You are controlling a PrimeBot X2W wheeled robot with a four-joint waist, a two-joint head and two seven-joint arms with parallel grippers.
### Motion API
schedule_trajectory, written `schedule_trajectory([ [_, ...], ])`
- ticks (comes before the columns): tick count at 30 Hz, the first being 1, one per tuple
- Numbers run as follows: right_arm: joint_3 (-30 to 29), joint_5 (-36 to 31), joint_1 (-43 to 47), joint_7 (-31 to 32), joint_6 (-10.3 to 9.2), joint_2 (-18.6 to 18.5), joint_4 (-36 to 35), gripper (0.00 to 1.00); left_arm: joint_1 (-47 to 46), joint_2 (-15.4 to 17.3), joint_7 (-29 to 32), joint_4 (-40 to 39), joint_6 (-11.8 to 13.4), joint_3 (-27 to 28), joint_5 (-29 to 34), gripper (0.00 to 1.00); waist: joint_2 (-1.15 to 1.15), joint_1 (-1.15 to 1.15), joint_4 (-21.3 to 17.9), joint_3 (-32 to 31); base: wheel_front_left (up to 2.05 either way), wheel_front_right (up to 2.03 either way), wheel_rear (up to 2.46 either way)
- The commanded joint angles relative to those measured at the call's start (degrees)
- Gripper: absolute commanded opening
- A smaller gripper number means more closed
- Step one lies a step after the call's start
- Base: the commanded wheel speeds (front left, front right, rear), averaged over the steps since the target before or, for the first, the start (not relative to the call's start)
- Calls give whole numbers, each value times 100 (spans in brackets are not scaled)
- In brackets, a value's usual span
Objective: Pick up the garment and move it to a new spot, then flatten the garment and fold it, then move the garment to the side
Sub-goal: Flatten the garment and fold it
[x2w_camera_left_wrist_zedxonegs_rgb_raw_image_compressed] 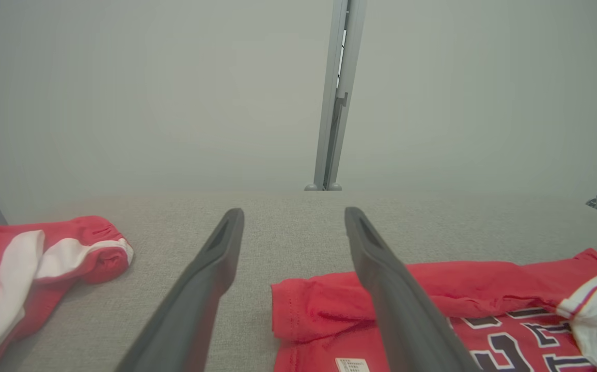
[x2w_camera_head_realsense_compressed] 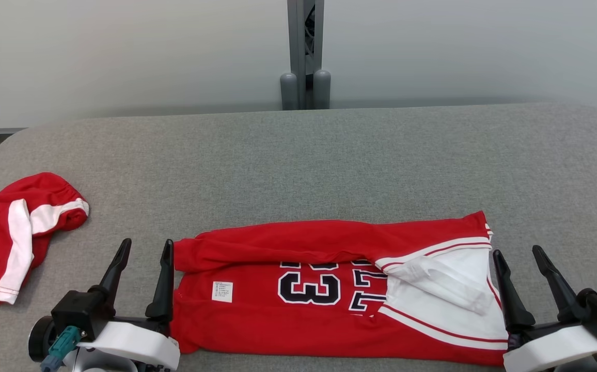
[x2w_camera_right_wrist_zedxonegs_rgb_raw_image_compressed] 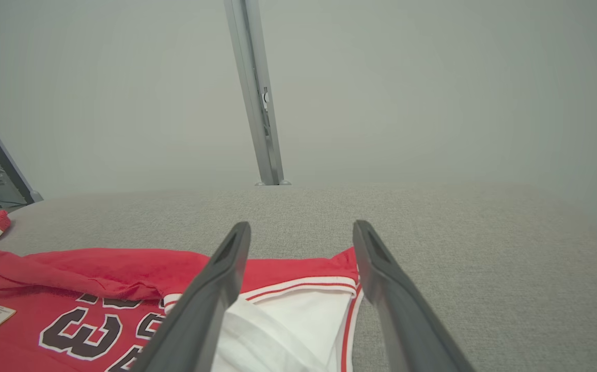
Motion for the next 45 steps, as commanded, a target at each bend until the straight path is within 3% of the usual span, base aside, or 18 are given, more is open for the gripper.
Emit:
schedule_trajectory([
  [1, -21, 14, -85, -29, -2, -52, 52, 100, -39, -24, -20, 22, -43, 44, 49, 100, 0, 0, 31, 8, 0, 0, 0],
  [12, -303, 82, -300, 36, -2, -300, 832, 100, -273, -103, -20, 169, -260, 71, 196, 100, 0, 0, 183, 223, 0, 0, 0],
  [27, 666, 748, -1249, -118, -2, -166, 2890, 100, -631, -292, -20, 390, -423, 102, 295, 100, 0, 0, 238, 696, 0, 0, 0],
  [28, 887, 893, -1295, -114, 0, -117, 3096, 87, -665, -297, -20, 388, -438, 126, 313, 100, 0, 0, 236, 740, 0, 0, 0],
  [30, 1025, 1050, -1332, -139, 0, -96, 3201, 0, -686, -299, -20, 385, -450, 156, 321, 100, 0, 0, 225, 774, 0, 0, 0],
  [36, 1204, 1411, -1488, -238, -11, -293, 3216, 0, -683, -327, -20, 398, -481, 245, 331, 100, 0, 0, 99, 829, 0, 0, 0],
  [45, 379, 1182, -1402, -292, -14, -1058, 2690, 0, -684, -374, -20, 366, -498, 291, 368, 100, 0, 0, -144, 851, 0, 0, 0],
])
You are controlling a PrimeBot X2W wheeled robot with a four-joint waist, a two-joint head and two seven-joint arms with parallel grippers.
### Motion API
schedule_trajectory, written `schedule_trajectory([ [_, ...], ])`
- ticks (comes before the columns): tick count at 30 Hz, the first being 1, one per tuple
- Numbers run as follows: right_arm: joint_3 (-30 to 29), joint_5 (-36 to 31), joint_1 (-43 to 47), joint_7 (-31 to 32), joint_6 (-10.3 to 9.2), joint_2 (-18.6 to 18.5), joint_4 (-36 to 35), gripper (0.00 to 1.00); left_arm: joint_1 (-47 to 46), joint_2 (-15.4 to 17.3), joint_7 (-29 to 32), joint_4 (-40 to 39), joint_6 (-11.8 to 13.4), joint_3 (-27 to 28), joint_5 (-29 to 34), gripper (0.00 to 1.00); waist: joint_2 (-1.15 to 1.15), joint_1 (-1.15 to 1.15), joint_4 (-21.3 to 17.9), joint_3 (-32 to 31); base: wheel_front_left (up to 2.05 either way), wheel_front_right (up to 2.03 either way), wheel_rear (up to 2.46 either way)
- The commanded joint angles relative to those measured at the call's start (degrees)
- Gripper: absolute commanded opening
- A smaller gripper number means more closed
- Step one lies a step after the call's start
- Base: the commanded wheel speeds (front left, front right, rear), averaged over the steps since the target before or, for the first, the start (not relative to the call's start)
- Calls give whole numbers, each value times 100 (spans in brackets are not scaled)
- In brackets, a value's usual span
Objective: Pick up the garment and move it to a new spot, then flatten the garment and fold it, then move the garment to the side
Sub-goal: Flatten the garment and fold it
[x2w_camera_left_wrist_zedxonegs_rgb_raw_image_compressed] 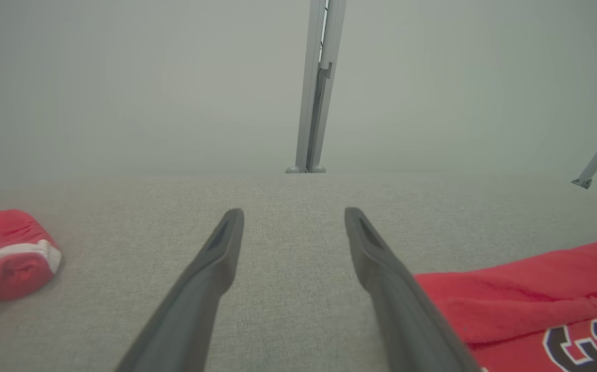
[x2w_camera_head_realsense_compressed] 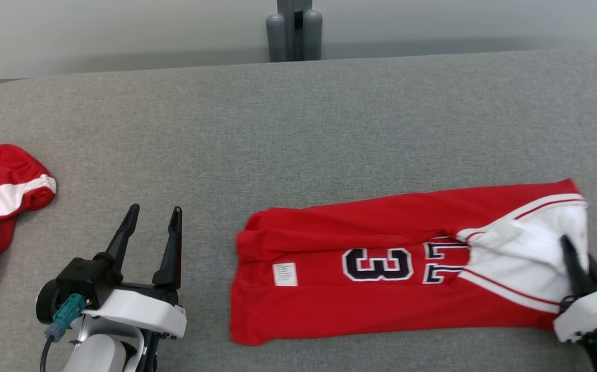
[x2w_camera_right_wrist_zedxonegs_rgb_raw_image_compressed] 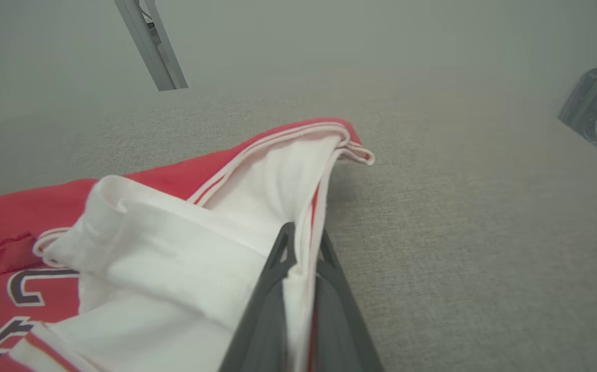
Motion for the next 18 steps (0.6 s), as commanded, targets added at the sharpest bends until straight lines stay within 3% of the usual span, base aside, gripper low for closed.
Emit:
schedule_trajectory([
  [1, -102, -50, 72, -38, -29, -64, -55, 0, -93, -5, -20, -24, -14, 24, 31, 100, 0, 0, -35, 19, 0, 0, 0],
  [6, -141, -231, -33, -39, -22, -61, -356, 0, -140, -43, -20, -18, -46, 50, 53, 100, 0, 0, -110, 54, 0, 0, 0],
  [12, 521, -363, -33, 44, -17, 78, -1251, 0, -81, -96, -20, 45, -89, 80, 51, 100, 0, 0, -145, -26, 0, 0, 0],
  [18, 1214, -447, 13, 583, -17, 468, -2460, 0, -114, -148, -20, 89, -125, 79, 71, 100, 0, 0, -96, -63, 0, 0, 0],
])
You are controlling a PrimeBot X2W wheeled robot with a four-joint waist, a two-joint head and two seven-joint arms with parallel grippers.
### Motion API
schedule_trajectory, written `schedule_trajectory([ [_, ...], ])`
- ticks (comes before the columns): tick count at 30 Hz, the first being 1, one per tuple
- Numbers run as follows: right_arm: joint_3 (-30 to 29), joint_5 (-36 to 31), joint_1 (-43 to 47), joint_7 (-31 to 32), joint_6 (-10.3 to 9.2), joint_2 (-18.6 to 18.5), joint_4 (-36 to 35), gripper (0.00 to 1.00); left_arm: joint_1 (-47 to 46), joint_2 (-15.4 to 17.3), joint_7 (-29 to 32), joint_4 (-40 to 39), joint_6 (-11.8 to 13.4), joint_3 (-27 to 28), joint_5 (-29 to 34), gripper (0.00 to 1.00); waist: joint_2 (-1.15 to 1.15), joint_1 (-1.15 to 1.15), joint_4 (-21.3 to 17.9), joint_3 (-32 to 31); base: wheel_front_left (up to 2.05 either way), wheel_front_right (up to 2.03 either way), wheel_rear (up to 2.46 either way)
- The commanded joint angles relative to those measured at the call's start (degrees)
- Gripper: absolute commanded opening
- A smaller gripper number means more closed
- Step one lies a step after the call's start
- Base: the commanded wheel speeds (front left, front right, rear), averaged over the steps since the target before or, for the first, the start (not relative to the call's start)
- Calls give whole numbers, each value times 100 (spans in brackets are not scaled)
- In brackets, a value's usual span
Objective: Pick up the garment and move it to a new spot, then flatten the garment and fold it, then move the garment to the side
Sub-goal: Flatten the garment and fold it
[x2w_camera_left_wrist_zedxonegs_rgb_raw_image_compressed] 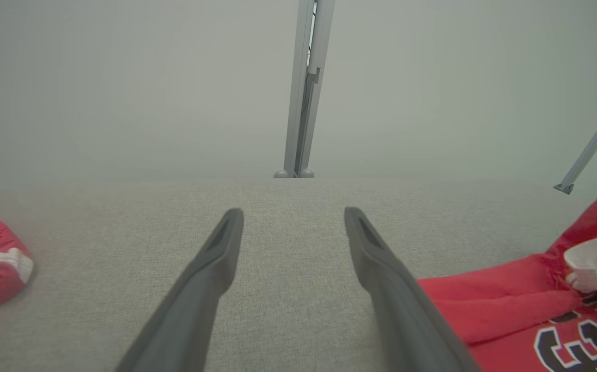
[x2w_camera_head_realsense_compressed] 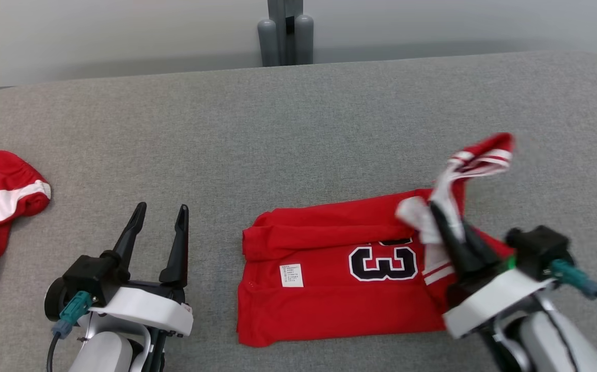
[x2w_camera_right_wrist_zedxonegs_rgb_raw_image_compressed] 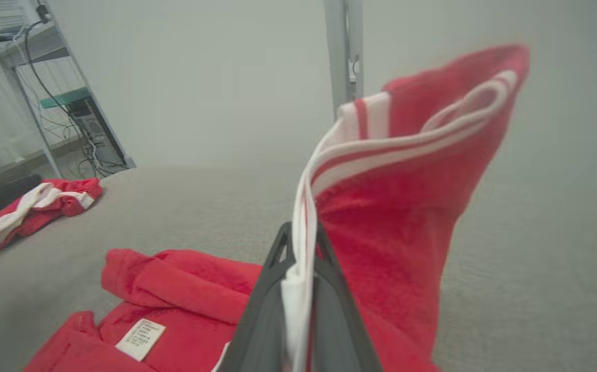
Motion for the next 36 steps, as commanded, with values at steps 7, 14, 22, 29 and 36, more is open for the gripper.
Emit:
schedule_trajectory([
  [7, 1005, 143, -214, 329, -2, 602, -370, 0, -115, -80, -20, 87, -94, -49, 61, 100, 0, 0, 223, 31, 0, 0, 0],
  [14, 1763, 370, -609, 109, -2, 907, 608, 0, -198, -183, -20, 213, -193, -152, 114, 100, 0, 0, 495, 88, 0, 0, 0],
  [22, 2455, 940, -1085, -309, -1, 1065, 1557, 0, -219, -259, -20, 326, -258, -215, 172, 100, 0, 0, 665, 167, 0, 0, 0],
  [29, 3129, 1515, -1485, -542, -1, 1091, 1651, 100, -353, -283, -20, 378, -293, -239, 235, 100, 0, 0, 700, 288, 0, 0, 0],
  [36, 3055, 1633, -1606, -585, -1, 1074, 1280, 100, -399, -302, -20, 417, -320, -197, 270, 100, 0, 0, 623, 335, 0, 0, 0],
])
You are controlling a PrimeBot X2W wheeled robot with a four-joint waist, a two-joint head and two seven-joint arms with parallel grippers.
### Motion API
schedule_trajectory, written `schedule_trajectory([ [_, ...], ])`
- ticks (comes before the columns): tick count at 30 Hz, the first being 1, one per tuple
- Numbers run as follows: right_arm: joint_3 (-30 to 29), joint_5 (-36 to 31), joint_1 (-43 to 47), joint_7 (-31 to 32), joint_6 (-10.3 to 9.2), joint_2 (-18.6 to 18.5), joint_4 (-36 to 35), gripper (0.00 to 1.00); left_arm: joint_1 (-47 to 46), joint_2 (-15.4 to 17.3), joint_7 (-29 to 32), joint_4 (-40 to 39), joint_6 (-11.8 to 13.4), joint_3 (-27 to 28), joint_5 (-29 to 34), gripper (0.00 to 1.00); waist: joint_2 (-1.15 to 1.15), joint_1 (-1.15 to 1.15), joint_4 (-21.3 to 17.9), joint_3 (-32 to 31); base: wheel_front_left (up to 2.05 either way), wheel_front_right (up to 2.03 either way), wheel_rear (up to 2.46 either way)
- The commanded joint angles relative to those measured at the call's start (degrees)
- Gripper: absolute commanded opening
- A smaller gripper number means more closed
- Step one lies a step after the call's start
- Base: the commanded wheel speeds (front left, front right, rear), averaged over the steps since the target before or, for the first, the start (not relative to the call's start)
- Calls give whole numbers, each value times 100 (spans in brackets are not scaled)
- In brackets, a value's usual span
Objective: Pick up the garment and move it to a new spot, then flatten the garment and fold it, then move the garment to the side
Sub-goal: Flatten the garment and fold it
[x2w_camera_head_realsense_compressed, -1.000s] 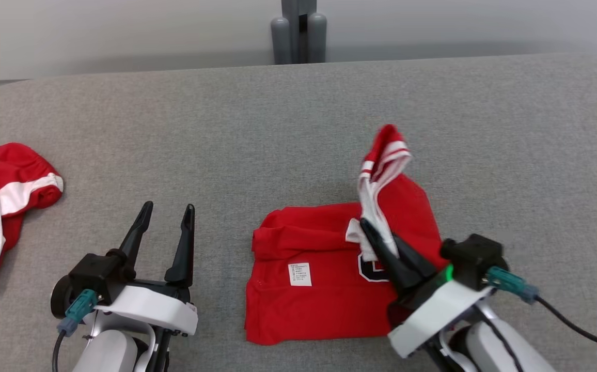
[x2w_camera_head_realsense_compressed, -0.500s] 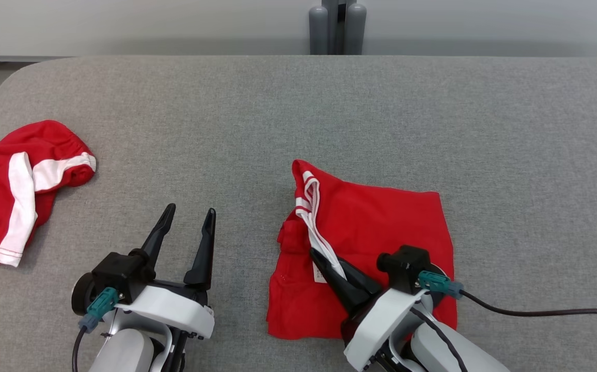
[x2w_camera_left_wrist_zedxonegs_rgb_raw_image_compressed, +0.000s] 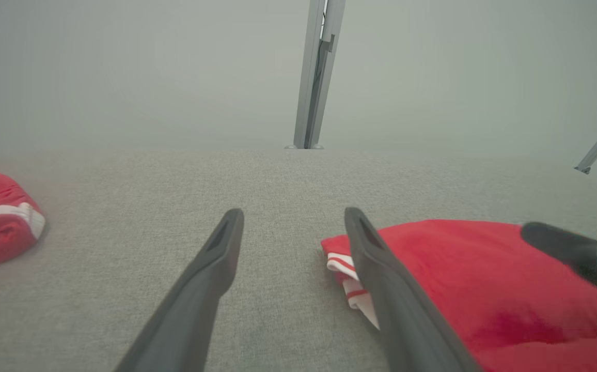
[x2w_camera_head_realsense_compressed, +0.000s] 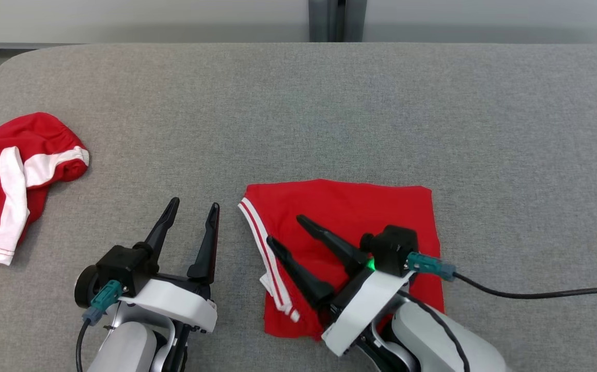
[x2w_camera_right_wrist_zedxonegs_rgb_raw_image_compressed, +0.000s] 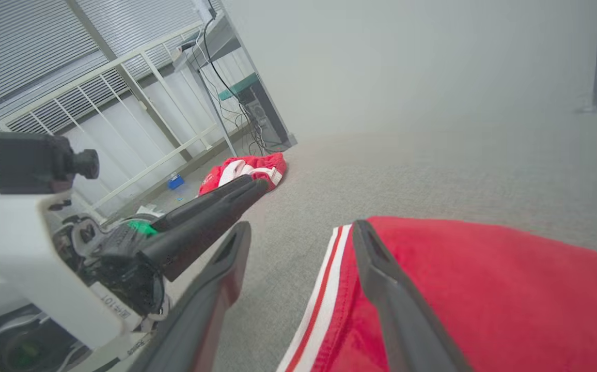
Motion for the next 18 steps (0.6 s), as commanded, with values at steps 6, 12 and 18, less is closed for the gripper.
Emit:
schedule_trajectory([
  [6, -875, -424, 205, -38, -2, -42, -690, 100, -29, 48, -20, -3, -1, 107, 67, 100, 0, 0, -125, -62, 0, 0, 0],
  [12, -2085, -1025, 635, -35, -2, -257, -1424, 100, 114, 75, -20, -129, 72, 275, 120, 100, 0, 0, -283, -175, 0, 0, 0],
  [18, -3154, -1592, 1176, -36, -2, -617, -1665, 100, 247, 123, -20, -336, 144, 463, 215, 100, 0, 0, -445, -326, 0, 0, 0],
])
